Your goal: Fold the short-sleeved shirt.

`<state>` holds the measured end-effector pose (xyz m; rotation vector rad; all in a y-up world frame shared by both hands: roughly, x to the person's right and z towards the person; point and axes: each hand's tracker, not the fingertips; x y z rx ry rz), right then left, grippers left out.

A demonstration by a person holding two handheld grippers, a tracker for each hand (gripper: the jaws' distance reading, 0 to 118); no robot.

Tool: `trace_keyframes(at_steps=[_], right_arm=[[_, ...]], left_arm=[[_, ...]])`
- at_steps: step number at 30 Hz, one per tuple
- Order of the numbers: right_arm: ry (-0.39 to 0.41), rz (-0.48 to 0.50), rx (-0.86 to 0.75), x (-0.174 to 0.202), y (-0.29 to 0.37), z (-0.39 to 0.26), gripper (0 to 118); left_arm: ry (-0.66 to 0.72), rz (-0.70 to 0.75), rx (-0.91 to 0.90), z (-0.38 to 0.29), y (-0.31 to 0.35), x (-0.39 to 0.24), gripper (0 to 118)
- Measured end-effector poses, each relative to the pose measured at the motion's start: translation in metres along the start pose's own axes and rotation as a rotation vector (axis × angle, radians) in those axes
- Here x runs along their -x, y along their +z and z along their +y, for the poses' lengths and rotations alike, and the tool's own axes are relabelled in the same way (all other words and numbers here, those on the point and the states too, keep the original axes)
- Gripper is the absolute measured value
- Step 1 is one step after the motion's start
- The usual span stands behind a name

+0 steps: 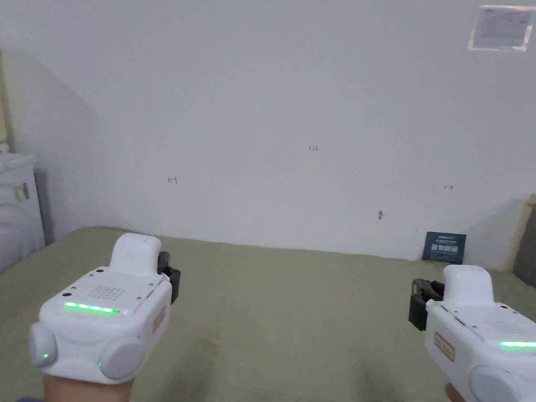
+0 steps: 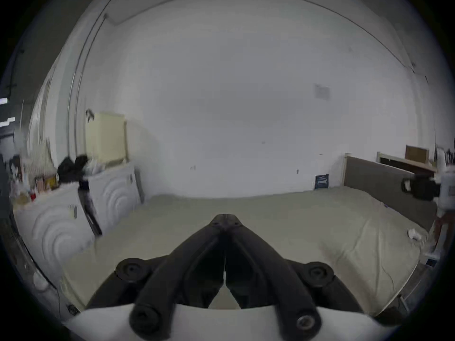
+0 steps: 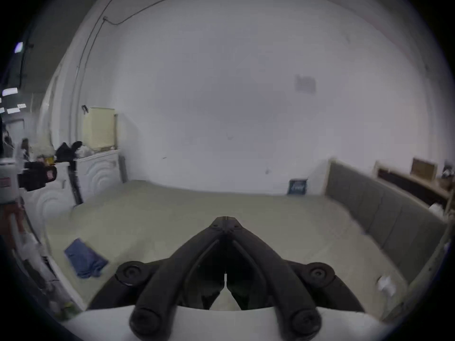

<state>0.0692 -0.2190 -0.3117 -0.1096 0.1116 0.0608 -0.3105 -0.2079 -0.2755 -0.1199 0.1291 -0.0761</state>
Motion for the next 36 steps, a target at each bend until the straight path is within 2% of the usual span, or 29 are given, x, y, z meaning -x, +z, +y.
trace_keyframes(at_steps=[3,9,10,11,12,13,14,15,16,17,20,28,32,36], right_arm=[[-0.005,-0.002,-0.006,-0.008,0.009,0.0,2],[0.006,0.013,-0.007,-0.02,0.022,-0.005,2],[-0.02,0.016,-0.014,-0.022,0.024,-0.003,9],[-0.039,0.016,-0.026,-0.023,0.027,-0.002,33],[-0.053,0.003,-0.038,-0.023,0.029,-0.001,66],[-0.061,-0.01,-0.043,-0.023,0.03,0.001,81],[-0.077,-0.009,-0.038,-0.022,0.029,0.002,85],[-0.059,-0.007,-0.044,-0.022,0.03,0.003,85],[-0.043,-0.009,-0.059,-0.021,0.032,0.004,87],[-0.03,-0.009,-0.061,-0.018,0.031,0.003,87],[0.002,-0.013,-0.072,-0.014,0.031,0.002,87],[-0.003,-0.04,-0.046,-0.012,0.031,0.01,87],[-0.001,0.009,-0.054,-0.011,0.035,0.014,87],[-0.046,0.045,-0.075,-0.009,0.04,0.019,87]], left_arm=[[0.046,-0.064,0.028,0.008,0.007,-0.031,0],[0.007,-0.081,0.042,0.01,0.012,-0.059,0],[0.011,-0.088,0.04,0.01,0.013,-0.059,0],[0.009,-0.091,0.039,0.01,0.014,-0.061,10],[0.005,-0.09,0.035,0.012,0.017,-0.063,33],[0.0,-0.083,0.03,0.012,0.018,-0.063,55],[0.003,-0.081,0.033,0.014,0.019,-0.063,69],[0.003,-0.082,0.04,0.016,0.018,-0.063,69],[0.006,-0.091,0.04,0.016,0.019,-0.063,105],[0.009,-0.092,0.023,0.016,0.022,-0.063,117],[0.023,-0.087,-0.02,0.021,0.028,-0.061,118],[0.025,-0.078,-0.048,0.029,0.033,-0.058,118],[0.045,-0.086,-0.056,0.03,0.034,-0.055,118],[0.041,-0.079,-0.046,0.028,0.031,-0.055,118]])
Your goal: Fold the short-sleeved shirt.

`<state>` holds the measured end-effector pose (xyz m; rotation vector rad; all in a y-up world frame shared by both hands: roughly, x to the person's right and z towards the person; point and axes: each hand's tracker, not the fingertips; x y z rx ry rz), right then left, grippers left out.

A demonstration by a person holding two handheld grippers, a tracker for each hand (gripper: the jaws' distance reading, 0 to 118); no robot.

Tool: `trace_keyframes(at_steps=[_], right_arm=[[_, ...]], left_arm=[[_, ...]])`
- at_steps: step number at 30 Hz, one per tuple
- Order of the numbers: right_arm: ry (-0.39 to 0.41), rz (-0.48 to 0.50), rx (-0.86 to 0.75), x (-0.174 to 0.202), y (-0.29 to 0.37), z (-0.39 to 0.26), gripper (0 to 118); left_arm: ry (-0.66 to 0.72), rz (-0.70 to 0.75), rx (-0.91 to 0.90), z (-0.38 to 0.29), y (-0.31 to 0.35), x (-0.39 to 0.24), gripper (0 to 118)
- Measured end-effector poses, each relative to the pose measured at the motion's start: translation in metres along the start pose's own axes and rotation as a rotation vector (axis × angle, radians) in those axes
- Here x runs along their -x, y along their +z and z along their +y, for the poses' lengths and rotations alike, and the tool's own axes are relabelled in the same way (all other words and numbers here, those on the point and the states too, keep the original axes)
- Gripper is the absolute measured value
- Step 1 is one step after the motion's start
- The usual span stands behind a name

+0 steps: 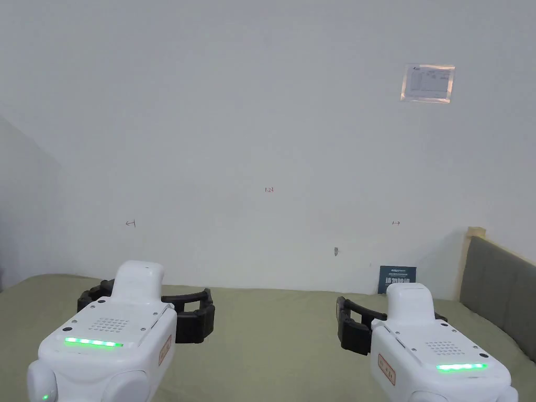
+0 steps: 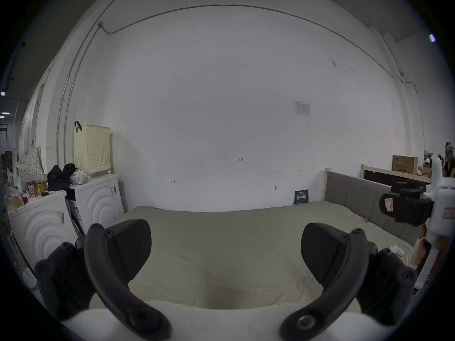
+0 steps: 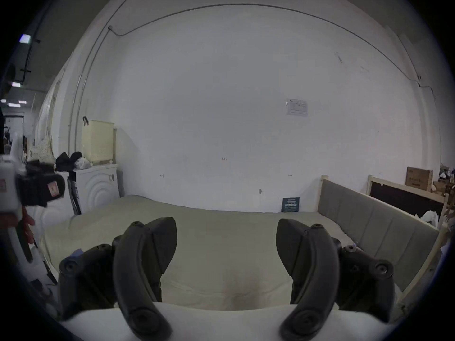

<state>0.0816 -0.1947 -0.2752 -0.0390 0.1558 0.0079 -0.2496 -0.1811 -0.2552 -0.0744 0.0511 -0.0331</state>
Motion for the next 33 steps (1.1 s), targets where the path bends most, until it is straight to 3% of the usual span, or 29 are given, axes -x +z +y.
trace_keyframes(at_steps=[12,16,21,30,33], right_arm=[[-0.05,-0.136,-0.018,0.013,0.002,0.015,87],[-0.054,-0.154,-0.017,0.018,0.005,0.015,87],[-0.029,-0.245,-0.007,0.025,0.003,0.014,87],[-0.074,-0.194,0.021,0.015,0.001,0.012,87],[-0.093,-0.196,0.127,0.011,-0.004,0.015,87]], left_arm=[[0.022,-0.003,0.026,-0.007,-0.002,0.003,118],[0.024,-0.007,0.028,-0.008,-0.003,0.003,118],[0.022,-0.012,0.025,-0.008,-0.003,0.001,118],[0.026,-0.008,0.018,-0.006,-0.002,0.0,118],[0.025,-0.007,0.017,-0.006,-0.003,-0.001,118]])
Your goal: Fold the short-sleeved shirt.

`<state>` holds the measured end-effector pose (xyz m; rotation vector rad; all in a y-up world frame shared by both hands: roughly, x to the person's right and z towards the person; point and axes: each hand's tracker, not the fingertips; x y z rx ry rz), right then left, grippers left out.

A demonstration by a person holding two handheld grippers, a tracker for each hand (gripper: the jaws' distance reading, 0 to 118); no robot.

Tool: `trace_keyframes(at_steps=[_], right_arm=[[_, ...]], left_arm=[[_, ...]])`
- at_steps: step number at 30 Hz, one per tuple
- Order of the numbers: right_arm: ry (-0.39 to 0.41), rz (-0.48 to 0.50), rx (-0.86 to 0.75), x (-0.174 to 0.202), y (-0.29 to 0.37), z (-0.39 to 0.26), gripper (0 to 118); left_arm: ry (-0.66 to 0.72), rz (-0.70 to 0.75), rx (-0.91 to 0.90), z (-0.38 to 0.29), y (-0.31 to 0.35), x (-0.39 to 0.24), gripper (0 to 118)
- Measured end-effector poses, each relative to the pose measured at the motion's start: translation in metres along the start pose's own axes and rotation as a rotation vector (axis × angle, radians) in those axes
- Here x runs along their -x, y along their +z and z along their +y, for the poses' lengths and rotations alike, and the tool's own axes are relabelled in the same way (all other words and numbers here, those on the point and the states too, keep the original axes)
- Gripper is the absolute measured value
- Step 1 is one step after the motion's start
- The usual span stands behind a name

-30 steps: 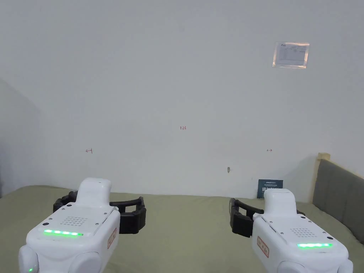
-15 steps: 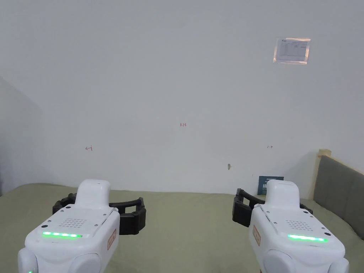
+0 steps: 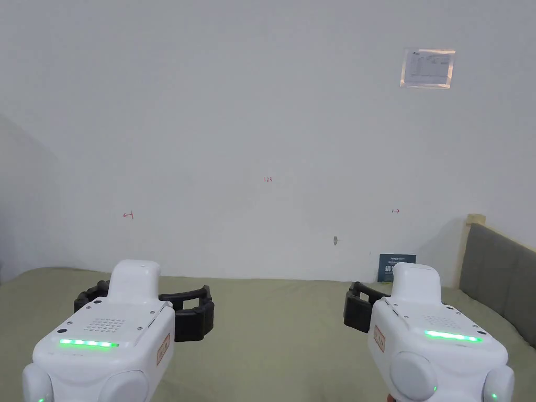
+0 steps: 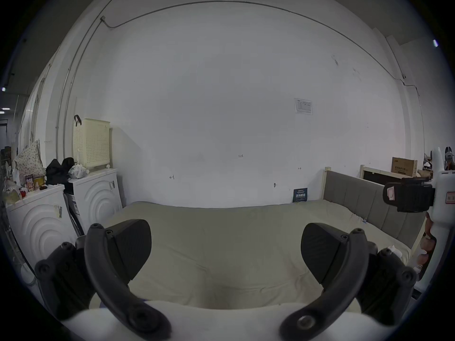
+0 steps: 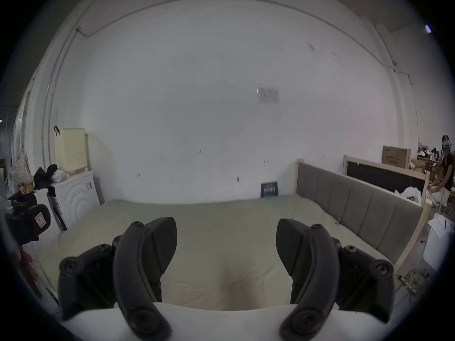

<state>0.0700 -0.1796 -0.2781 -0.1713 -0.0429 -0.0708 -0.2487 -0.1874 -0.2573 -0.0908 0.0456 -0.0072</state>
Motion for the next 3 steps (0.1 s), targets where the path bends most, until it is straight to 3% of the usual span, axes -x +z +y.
trace_keyframes(at_steps=[3], right_arm=[[0.01,0.025,0.005,-0.0051,-0.0049,-0.0022,87]], left_arm=[[-0.002,0.0,-0.001,0.0009,-0.0001,-0.002,118]])
